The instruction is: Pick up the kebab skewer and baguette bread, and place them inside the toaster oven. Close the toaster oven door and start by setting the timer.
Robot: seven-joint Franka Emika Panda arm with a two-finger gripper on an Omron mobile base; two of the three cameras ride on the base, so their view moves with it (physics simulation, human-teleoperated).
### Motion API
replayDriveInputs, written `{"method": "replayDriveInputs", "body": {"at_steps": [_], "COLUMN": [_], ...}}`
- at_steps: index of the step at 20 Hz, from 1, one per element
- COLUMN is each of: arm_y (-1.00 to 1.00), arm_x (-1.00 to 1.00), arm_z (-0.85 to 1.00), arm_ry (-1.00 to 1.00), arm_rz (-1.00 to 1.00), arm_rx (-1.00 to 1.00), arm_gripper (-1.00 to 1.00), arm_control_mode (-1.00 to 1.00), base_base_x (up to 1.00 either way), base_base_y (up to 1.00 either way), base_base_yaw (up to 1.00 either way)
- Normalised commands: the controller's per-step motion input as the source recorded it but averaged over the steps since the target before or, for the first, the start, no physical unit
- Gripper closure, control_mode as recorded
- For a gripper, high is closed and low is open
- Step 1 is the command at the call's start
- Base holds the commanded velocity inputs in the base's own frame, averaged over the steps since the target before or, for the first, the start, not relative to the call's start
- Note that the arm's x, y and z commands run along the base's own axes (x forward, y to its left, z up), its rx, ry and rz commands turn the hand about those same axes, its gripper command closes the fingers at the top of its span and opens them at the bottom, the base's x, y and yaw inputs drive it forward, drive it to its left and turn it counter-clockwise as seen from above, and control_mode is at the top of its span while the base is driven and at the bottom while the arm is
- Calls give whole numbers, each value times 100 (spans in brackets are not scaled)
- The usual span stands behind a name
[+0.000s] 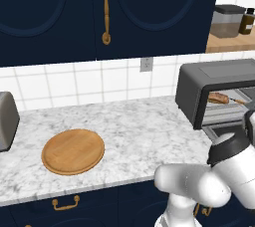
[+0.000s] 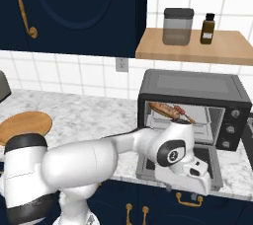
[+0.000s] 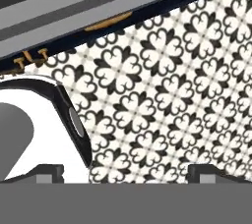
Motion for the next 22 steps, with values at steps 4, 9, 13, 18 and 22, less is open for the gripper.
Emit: {"method": "replayDriveInputs", "body": {"at_steps": [4,9,13,18,22], "arm_y": [34,5,4,0,0], "arm_x": [6,1,43,47,53], "arm_z": [-37,-33,-47,-5,0], "arm_ry": [7,4,0,0,-2], "arm_rz": [33,6,0,1,2], "arm_rx": [4,11,11,10,5], "arm_gripper": [-100,-100,-100,-100,-100], "arm_control_mode": [-100,-100,-100,-100,-100], "base_base_x": [0,0,0,0,0], "base_base_y": [0,0,0,0,0], "base_base_yaw": [0,0,0,0,0]}}
